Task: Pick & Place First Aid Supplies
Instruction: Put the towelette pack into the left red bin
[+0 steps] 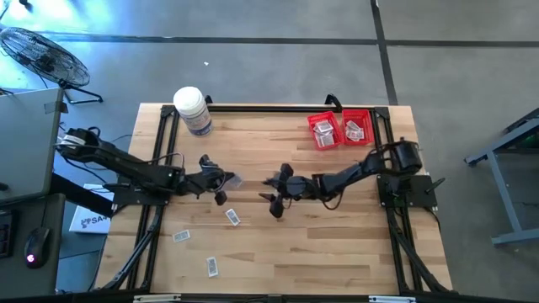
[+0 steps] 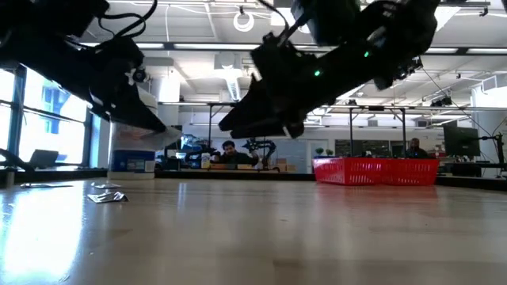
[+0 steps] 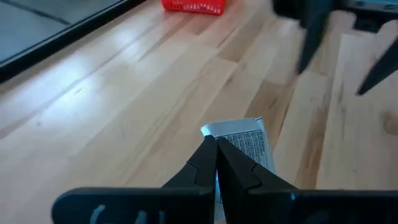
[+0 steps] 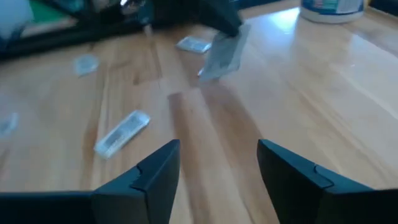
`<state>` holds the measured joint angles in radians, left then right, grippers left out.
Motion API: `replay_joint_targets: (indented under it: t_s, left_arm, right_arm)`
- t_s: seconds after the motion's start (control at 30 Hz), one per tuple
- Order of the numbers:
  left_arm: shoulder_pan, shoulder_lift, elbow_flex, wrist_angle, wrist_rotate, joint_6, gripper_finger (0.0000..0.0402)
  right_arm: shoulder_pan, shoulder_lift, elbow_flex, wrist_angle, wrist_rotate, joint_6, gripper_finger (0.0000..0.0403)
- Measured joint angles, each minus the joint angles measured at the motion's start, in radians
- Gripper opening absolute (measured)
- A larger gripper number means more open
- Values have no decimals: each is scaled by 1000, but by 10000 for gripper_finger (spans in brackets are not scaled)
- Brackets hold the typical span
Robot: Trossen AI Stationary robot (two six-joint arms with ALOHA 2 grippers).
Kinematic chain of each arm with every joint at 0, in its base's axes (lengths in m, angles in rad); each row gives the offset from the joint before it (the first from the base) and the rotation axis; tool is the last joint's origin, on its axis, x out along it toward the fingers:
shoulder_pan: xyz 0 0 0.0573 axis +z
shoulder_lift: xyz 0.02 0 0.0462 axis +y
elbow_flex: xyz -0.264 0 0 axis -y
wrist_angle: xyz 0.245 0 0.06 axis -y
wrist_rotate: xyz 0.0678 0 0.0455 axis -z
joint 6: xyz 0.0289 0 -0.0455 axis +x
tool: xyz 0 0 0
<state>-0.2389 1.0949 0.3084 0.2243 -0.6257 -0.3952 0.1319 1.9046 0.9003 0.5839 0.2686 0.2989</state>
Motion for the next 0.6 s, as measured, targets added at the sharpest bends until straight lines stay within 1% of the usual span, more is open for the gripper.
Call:
replay_joint_targets:
  t_s: [0.13,0.33,0.47,0.6]
  left_arm:
    - [0,78,0,120,12,44,1]
    - [0,147,1,276,37,104,0]
    - [2,154,2,299,44,112,0]
    - [2,154,2,310,46,114,0]
  right_arm:
    - [-25,63,19,85,-43,63,212]
    - [-42,127,96,87,-99,137,209]
    - [-48,149,155,87,-51,196,208]
    - [-74,152,179,86,-75,251,196]
